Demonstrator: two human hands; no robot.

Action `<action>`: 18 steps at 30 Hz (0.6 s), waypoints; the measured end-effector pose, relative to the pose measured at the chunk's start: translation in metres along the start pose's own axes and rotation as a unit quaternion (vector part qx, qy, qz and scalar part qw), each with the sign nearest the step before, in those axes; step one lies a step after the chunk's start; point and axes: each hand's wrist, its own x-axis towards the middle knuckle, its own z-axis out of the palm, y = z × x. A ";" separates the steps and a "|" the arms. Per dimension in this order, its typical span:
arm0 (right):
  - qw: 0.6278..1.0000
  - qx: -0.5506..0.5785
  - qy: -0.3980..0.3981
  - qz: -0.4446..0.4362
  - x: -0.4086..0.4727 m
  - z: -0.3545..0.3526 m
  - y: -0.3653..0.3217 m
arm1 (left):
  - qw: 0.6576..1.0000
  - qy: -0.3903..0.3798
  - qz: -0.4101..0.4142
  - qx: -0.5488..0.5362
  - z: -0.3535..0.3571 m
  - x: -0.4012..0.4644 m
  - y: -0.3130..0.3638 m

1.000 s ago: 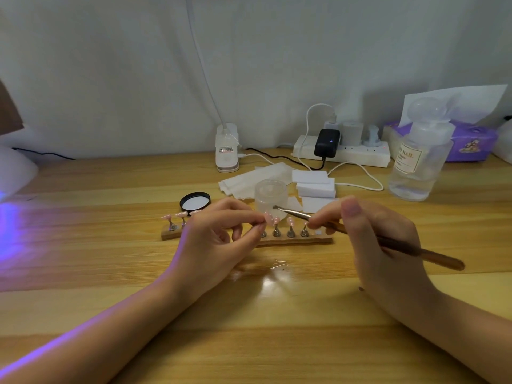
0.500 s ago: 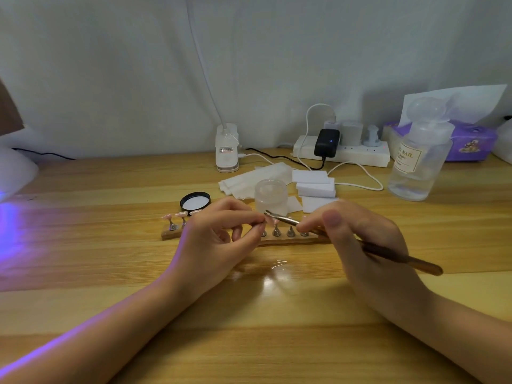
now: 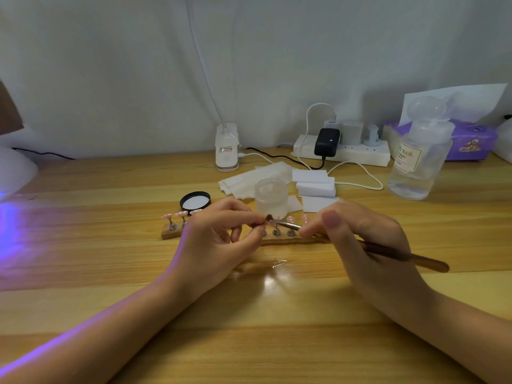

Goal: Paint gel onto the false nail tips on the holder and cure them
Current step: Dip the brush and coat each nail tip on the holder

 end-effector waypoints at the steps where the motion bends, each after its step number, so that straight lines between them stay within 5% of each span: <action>1: 1.000 0.008 0.008 0.012 -0.001 -0.001 0.000 | 1.000 -0.001 -0.001 0.005 0.000 0.000 0.000; 18: 0.999 0.007 0.040 0.018 0.000 -0.001 -0.004 | 1.000 0.015 0.013 0.017 0.001 0.000 0.001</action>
